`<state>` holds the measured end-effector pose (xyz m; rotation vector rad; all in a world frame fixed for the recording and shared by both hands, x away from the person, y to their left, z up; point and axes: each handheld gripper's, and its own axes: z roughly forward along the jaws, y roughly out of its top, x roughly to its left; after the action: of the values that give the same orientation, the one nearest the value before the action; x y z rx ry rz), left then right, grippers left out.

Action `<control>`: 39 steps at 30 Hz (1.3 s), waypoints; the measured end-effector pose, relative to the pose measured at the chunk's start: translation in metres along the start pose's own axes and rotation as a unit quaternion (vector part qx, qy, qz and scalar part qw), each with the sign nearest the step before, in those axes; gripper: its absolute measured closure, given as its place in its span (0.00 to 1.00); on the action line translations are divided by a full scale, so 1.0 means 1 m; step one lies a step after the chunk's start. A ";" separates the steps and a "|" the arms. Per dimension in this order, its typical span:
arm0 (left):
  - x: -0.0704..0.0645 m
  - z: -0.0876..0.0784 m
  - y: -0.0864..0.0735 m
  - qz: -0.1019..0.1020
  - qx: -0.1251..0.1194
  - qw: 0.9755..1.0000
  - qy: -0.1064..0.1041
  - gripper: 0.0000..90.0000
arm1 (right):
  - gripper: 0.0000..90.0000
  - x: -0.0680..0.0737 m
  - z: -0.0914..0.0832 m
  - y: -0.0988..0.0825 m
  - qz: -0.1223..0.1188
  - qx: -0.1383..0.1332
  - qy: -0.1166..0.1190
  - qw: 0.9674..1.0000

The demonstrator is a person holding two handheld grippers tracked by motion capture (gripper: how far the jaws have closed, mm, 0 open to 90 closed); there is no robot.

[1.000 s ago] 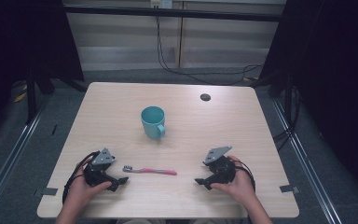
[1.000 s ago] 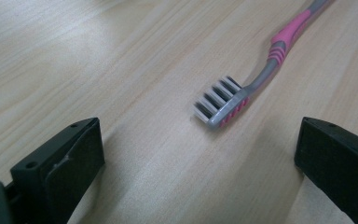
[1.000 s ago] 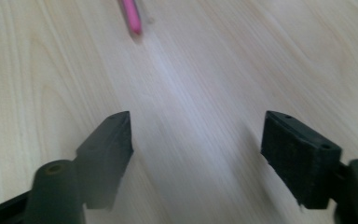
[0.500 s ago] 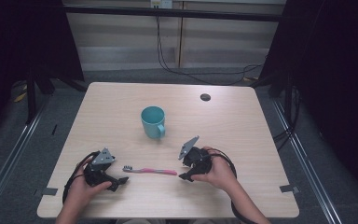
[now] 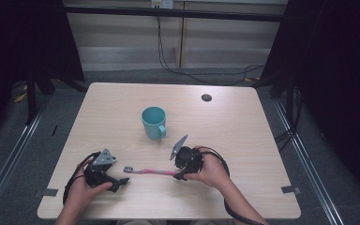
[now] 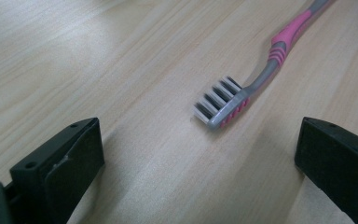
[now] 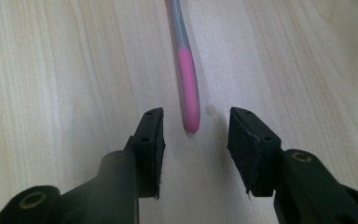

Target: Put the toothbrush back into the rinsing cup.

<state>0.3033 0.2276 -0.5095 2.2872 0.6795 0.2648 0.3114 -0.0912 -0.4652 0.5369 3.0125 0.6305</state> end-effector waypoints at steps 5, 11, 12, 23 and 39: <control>0.000 0.000 0.000 0.000 0.000 1.000 0.000 0.01 | 0.66 0.002 0.004 0.012 -0.014 0.013 -0.003 1.000; 0.000 0.000 0.000 -0.001 0.001 1.000 0.000 0.01 | 0.70 0.004 0.011 0.021 -0.010 0.032 0.001 0.999; 0.000 0.000 0.000 -0.001 0.001 1.000 0.000 0.01 | 0.70 0.004 0.011 0.021 -0.010 0.032 0.001 0.999; 0.000 0.000 0.000 0.000 0.000 1.000 0.000 0.01 | 0.75 0.005 0.020 0.037 -0.031 0.069 0.005 0.997; 0.000 0.000 0.000 -0.001 0.001 1.000 0.000 0.01 | 0.91 0.012 0.014 0.035 -0.021 0.047 -0.005 0.999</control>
<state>0.3032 0.2276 -0.5095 2.2880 0.6811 0.2641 0.3126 -0.0512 -0.4634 0.4782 3.0467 0.4838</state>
